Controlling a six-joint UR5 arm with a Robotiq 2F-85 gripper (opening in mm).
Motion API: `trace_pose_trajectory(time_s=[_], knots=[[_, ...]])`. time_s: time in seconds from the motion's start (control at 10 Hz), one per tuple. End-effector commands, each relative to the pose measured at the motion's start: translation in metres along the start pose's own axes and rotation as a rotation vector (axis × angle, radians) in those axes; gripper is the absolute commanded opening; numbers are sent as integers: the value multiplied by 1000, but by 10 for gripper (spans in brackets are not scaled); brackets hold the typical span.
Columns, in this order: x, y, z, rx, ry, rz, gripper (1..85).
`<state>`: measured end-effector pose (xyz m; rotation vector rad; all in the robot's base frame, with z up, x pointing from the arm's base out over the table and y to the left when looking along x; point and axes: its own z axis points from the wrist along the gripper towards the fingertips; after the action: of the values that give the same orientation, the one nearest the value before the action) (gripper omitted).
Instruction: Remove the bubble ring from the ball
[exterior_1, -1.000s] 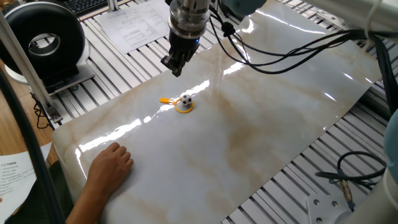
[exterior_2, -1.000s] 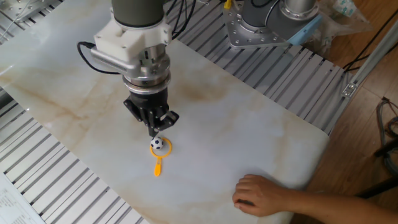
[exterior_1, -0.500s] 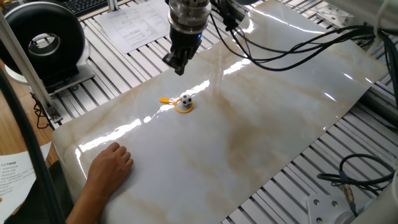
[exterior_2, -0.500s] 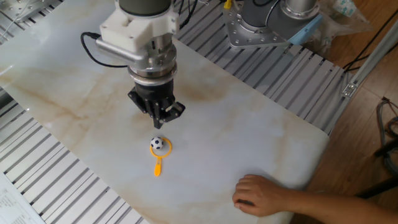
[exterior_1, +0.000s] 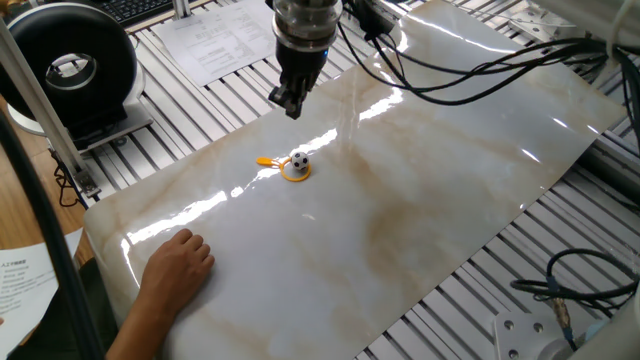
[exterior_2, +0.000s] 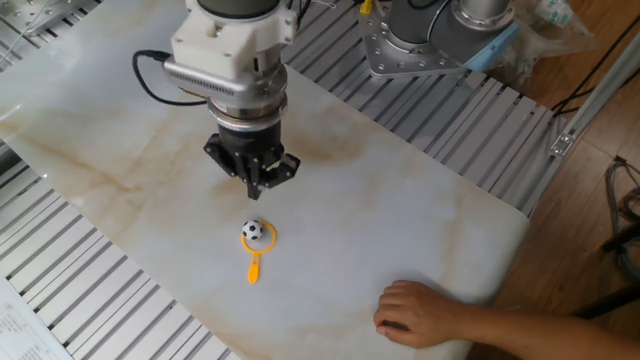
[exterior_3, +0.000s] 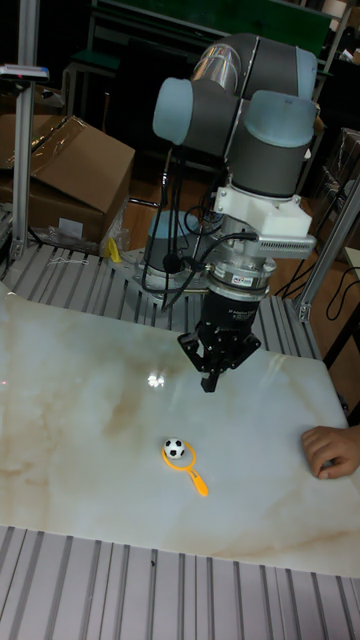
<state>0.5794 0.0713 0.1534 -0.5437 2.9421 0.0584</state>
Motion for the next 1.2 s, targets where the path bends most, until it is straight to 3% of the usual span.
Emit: trace_pose_trajectory(time_s=[0.0, 0.2, 0.5, 0.6, 0.8, 1.1], knots=[[-28, 15, 35, -50, -37, -68, 423], [-33, 24, 57, -41, -17, -97, 463], [-42, 28, 82, -37, -43, -106, 463], [-42, 28, 80, -36, -42, -95, 463], [-31, 22, 77, -17, 4, -93, 463], [-23, 26, 77, -34, 33, -73, 487]])
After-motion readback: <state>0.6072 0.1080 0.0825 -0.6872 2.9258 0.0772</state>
